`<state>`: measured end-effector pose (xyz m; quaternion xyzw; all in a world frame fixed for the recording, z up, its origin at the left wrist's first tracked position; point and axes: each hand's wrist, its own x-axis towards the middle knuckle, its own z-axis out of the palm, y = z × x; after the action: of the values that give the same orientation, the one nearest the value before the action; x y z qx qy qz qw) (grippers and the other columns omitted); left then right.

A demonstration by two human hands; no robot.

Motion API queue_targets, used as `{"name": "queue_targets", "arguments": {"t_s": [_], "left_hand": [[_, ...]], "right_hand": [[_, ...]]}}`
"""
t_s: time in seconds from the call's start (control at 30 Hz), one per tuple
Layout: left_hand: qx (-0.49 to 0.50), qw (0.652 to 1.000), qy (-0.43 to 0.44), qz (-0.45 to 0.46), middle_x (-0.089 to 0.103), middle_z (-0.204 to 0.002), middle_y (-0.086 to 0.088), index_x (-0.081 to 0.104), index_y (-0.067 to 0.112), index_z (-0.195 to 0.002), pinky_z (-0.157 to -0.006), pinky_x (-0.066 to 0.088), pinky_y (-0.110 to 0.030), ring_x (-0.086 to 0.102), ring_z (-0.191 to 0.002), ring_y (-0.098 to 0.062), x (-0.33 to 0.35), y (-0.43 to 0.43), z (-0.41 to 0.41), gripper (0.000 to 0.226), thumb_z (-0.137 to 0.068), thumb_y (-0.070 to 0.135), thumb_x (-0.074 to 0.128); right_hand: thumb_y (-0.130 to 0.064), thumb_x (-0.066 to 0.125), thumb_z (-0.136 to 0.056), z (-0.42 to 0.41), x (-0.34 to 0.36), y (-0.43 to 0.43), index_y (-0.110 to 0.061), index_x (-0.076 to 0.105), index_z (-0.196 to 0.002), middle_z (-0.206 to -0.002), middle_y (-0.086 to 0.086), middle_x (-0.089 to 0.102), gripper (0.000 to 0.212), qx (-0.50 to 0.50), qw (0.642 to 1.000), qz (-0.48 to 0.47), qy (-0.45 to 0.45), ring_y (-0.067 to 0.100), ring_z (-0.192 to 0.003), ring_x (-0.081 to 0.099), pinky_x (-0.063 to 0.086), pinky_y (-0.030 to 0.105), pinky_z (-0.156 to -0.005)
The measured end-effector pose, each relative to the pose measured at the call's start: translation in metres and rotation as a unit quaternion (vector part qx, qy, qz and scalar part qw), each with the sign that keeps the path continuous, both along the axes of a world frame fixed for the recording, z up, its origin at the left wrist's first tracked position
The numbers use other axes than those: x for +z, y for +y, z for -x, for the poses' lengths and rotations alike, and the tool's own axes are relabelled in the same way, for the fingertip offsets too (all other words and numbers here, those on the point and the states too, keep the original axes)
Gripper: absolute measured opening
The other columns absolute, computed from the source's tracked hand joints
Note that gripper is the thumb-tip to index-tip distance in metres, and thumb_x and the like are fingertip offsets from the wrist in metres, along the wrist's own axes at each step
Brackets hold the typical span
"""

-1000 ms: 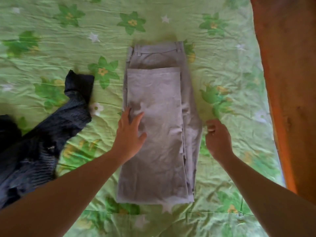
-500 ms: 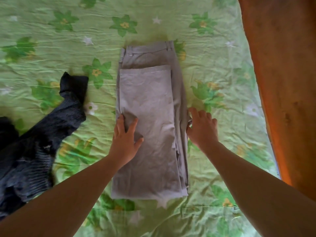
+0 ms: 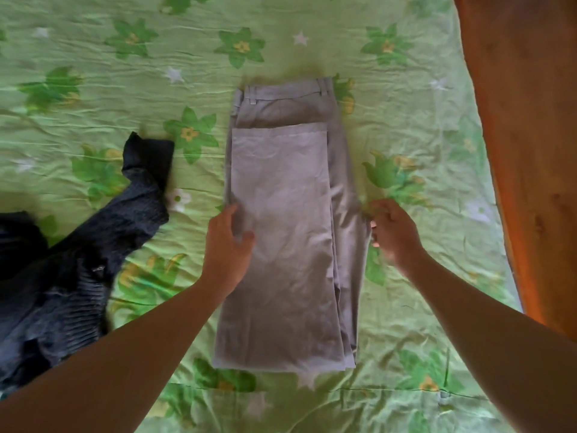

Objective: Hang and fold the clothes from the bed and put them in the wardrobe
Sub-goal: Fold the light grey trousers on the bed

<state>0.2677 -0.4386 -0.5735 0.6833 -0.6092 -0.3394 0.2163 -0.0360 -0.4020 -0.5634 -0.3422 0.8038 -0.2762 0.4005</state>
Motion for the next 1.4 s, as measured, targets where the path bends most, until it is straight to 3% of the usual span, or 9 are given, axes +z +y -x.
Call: {"name": "queue_targets", "arguments": {"t_s": [0.13,0.4,0.57,0.77,0.83,1.0,1.13,1.3,1.4], "left_hand": [[0.193,0.956,0.151,-0.158,0.071,-0.093,-0.006,0.067,0.014,-0.109,-0.075,0.057,-0.038,0.067,-0.082,-0.025,0.008,-0.023,-0.016,0.025,-0.096,0.008,0.045],[0.101,0.936,0.208,-0.266,0.073,-0.082,-0.002,0.074,0.013,-0.093,-0.051,0.049,-0.023,0.067,-0.068,-0.014,0.014,-0.036,-0.023,0.010,-0.094,0.021,0.068],[0.133,0.956,0.168,-0.200,0.075,-0.086,-0.010,0.073,0.007,-0.087,-0.074,0.058,-0.040,0.070,-0.081,-0.026,0.010,-0.034,-0.027,0.013,-0.093,0.018,0.068],[0.093,0.942,0.198,-0.254,0.071,-0.090,-0.013,0.066,0.007,-0.096,-0.071,0.052,-0.046,0.064,-0.080,-0.031,0.012,-0.047,-0.024,0.024,-0.091,0.030,0.064],[0.097,0.933,0.231,-0.260,0.073,-0.102,-0.014,0.068,0.012,-0.105,-0.076,0.058,-0.047,0.068,-0.090,-0.033,0.013,-0.060,-0.021,0.023,-0.093,0.032,0.066],[0.108,0.968,0.157,-0.164,0.071,-0.094,0.001,0.062,0.021,-0.098,-0.047,0.047,-0.014,0.069,-0.080,-0.015,0.004,-0.078,-0.012,0.015,-0.089,0.014,0.071],[0.063,0.991,0.067,-0.098,0.069,-0.091,0.002,0.063,0.020,-0.104,-0.058,0.048,-0.023,0.067,-0.079,-0.013,0.007,-0.083,-0.009,0.020,-0.086,0.019,0.069],[0.041,0.996,0.066,-0.051,0.069,-0.092,-0.004,0.066,0.011,-0.107,-0.067,0.051,-0.033,0.064,-0.077,-0.020,0.015,-0.120,0.010,0.023,-0.087,0.021,0.065],[0.090,0.989,0.102,-0.050,0.066,-0.087,0.004,0.066,0.013,-0.106,-0.070,0.050,-0.030,0.062,-0.076,-0.013,0.017,-0.142,0.015,0.018,-0.091,0.022,0.066]], "right_hand": [[-0.030,0.063,-0.095,-0.008,0.004,-0.010,-0.012,0.058,-0.083,-0.082,0.012,0.065,0.022,0.088,0.993,-0.075,0.038,0.036,-0.082,0.065,0.057,0.051,-0.075],[-0.022,0.061,-0.091,-0.017,-0.004,-0.013,-0.005,0.054,-0.078,-0.066,0.005,0.053,0.022,0.017,0.995,-0.068,0.078,0.023,-0.061,0.047,0.034,0.032,-0.052],[-0.020,0.072,-0.089,-0.007,-0.006,-0.007,-0.008,0.057,-0.076,-0.066,0.007,0.050,0.023,-0.065,0.996,-0.055,-0.022,0.023,-0.064,0.047,0.042,0.039,-0.062],[-0.027,0.074,-0.087,-0.013,0.001,-0.026,-0.016,0.064,-0.075,-0.062,-0.001,0.060,0.019,-0.044,0.995,-0.065,-0.054,0.016,-0.052,0.051,0.040,0.029,-0.052],[-0.035,0.073,-0.088,-0.016,0.006,-0.046,-0.013,0.066,-0.076,-0.064,0.002,0.062,0.025,-0.033,0.999,-0.035,-0.022,0.019,-0.056,0.055,0.044,0.030,-0.055],[-0.022,0.062,-0.093,-0.020,0.008,-0.082,-0.018,0.051,-0.067,-0.071,0.007,0.057,0.029,0.075,0.988,-0.063,0.120,0.031,-0.075,0.060,0.039,0.032,-0.061],[-0.012,0.055,-0.089,-0.032,0.012,-0.086,-0.011,0.057,-0.106,-0.106,0.016,0.061,0.017,0.101,0.961,-0.028,0.258,0.039,-0.102,0.058,0.048,0.040,-0.078],[-0.038,0.064,-0.093,-0.066,0.013,-0.123,-0.011,0.058,-0.117,-0.100,0.007,0.063,0.037,0.104,0.986,0.005,0.129,0.026,-0.092,0.058,0.042,0.032,-0.075],[-0.034,0.071,-0.086,-0.061,0.013,-0.142,-0.008,0.065,-0.086,-0.074,0.006,0.060,0.027,0.044,0.998,-0.003,0.048,0.026,-0.074,0.057,0.046,0.039,-0.065]]}}
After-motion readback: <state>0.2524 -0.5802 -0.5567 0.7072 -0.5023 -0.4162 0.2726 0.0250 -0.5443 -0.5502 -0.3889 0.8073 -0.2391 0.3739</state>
